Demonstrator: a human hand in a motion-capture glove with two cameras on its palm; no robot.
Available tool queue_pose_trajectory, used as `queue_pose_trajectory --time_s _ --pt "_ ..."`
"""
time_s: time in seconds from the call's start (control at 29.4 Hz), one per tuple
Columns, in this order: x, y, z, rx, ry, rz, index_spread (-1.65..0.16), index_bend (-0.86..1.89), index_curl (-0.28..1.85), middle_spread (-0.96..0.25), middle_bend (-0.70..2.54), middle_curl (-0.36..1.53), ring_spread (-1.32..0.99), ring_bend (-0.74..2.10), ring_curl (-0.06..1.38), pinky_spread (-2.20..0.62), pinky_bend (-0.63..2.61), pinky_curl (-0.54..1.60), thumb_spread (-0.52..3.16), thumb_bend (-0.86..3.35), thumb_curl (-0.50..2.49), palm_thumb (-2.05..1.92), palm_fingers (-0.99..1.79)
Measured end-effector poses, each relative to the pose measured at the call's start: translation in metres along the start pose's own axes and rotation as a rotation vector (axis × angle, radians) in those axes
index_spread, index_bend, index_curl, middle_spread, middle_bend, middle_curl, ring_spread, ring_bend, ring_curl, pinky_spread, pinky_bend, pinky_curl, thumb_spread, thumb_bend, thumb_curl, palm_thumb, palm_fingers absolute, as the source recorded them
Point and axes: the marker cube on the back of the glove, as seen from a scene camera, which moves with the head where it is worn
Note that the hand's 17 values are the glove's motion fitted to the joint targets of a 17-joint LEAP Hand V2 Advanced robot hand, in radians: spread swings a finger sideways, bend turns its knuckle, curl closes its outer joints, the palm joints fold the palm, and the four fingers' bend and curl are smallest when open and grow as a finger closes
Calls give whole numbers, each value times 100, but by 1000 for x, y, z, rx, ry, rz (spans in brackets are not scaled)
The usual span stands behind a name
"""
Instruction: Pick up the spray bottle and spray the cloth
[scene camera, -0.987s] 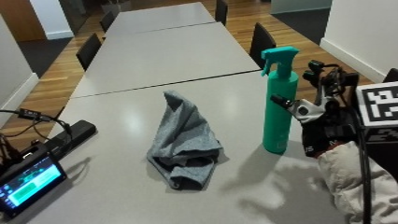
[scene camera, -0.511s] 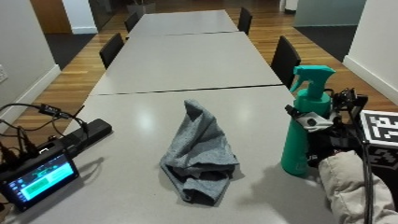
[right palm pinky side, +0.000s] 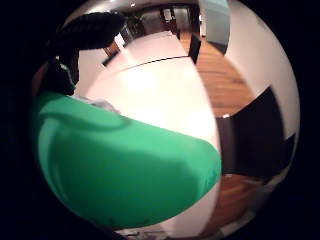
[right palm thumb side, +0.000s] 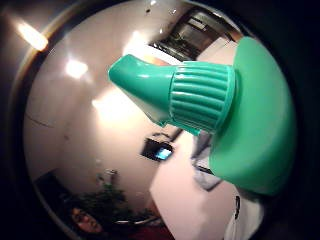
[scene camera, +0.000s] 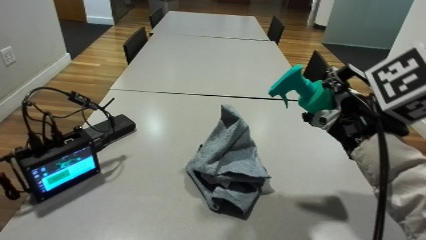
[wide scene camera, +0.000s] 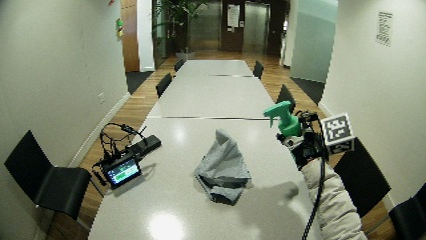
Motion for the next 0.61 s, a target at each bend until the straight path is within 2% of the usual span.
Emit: queue_pose_trajectory --time_s 0.1,0.2,0.41,0.61 --pt "-31 -14 2 -94 367 -101 -27 13 35 -10 40 43 -13 54 41 -13 43 39 49 -2 61 119 94" --pt "-47 -24 5 -129 552 -143 -27 13 35 -10 39 44 -13 52 41 -14 43 39 46 -2 62 119 96" --pt "-52 -29 9 -127 715 -155 -27 13 35 -10 36 45 -14 49 42 -15 42 40 44 -3 63 119 98" --pt "-60 -31 15 -132 681 -163 -27 12 34 -10 34 46 -14 48 43 -15 40 41 41 -3 64 118 100"
